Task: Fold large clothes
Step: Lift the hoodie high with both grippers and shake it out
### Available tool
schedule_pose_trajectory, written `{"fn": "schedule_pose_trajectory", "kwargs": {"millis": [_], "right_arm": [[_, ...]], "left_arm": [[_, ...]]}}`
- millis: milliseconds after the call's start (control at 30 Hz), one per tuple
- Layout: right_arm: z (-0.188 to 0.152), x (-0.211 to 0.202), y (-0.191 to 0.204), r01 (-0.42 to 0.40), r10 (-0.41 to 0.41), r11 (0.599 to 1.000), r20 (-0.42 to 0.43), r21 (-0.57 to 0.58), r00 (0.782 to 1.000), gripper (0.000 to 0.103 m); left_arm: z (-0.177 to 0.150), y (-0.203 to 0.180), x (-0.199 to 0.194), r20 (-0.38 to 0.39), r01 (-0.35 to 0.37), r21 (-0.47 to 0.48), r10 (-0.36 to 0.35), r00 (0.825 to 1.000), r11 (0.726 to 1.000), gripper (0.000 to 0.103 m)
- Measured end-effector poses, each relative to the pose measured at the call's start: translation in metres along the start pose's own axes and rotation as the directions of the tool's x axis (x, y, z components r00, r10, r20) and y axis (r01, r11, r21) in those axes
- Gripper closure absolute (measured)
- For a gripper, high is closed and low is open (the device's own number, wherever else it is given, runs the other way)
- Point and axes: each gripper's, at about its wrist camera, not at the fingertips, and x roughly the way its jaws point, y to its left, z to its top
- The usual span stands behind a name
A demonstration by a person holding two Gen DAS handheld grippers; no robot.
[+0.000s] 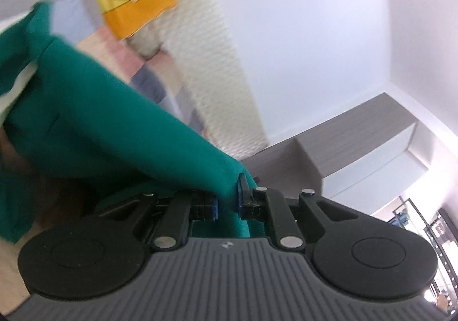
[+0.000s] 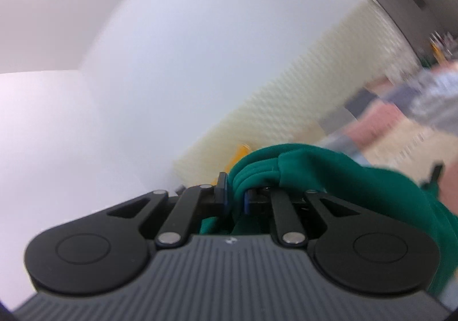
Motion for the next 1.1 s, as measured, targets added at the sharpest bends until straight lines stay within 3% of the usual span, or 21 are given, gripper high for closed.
{"fn": "schedule_pose_trajectory", "kwargs": {"millis": [167, 333, 567, 733, 900, 1100], "right_arm": [[0.044, -0.02, 0.053, -0.066, 0.071, 0.994, 0.052, -0.084, 0.996, 0.09], [0.09, -0.044, 0.11, -0.128, 0.145, 0.978, 0.102, -0.163, 0.984, 0.09], [0.149, -0.076, 0.193, -0.211, 0.252, 0.946, 0.146, -0.246, 0.957, 0.09], [0.184, -0.086, 0.246, -0.238, 0.304, 0.918, 0.178, -0.318, 0.936, 0.09], [0.199, -0.051, 0.261, -0.184, 0.253, 0.921, 0.167, -0.344, 0.953, 0.09], [0.173, 0.044, 0.198, -0.098, 0.121, 0.957, 0.069, -0.272, 0.99, 0.09]], "left_arm": [[0.005, -0.083, -0.017, 0.081, 0.077, 0.074, -0.083, 0.993, 0.994, 0.09], [0.023, -0.179, -0.047, 0.161, 0.135, 0.191, -0.167, 0.973, 0.972, 0.09], [0.051, -0.308, -0.107, 0.245, 0.128, 0.342, -0.22, 0.944, 0.931, 0.09], [0.061, -0.375, -0.143, 0.28, 0.094, 0.425, -0.23, 0.932, 0.9, 0.089], [0.077, -0.403, -0.134, 0.29, -0.021, 0.457, -0.126, 0.949, 0.889, 0.089], [0.107, -0.339, -0.052, 0.255, -0.14, 0.439, 0.026, 0.967, 0.887, 0.089]]}}
